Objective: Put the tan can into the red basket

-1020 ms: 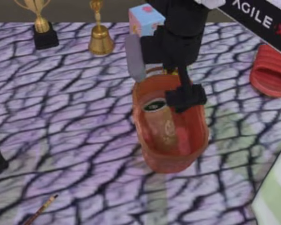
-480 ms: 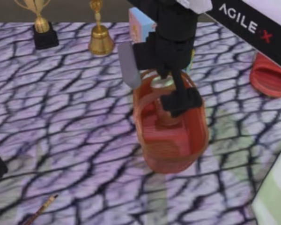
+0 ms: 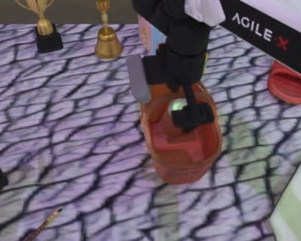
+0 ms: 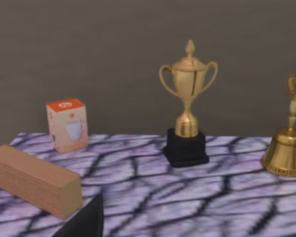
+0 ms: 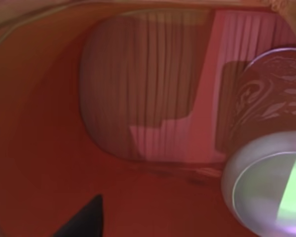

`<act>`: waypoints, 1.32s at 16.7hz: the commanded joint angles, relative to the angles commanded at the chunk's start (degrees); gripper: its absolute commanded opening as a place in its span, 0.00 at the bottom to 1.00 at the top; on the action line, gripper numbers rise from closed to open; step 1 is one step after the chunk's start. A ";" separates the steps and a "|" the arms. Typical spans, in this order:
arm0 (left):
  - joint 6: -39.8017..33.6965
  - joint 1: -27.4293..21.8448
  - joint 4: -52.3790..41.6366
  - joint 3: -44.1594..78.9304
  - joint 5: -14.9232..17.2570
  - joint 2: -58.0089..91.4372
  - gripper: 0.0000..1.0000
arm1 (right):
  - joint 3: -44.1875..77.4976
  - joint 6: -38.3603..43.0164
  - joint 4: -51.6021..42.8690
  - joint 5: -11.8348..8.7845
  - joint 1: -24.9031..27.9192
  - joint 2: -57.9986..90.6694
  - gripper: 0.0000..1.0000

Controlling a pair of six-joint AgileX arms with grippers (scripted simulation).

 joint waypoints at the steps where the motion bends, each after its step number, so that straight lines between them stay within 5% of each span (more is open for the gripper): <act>1: 0.00 0.00 0.00 0.00 0.00 0.00 1.00 | 0.00 0.00 0.00 0.00 0.00 0.00 1.00; 2: 0.00 0.00 0.00 0.00 0.00 0.00 1.00 | 0.00 0.00 0.00 0.00 0.00 0.00 1.00; 15: 0.00 0.00 0.00 0.00 0.00 0.00 1.00 | 0.00 0.00 0.00 0.00 0.00 0.00 0.02; 22: 0.00 0.00 0.00 0.00 0.00 0.00 1.00 | 0.00 0.00 0.00 0.00 0.00 0.00 0.00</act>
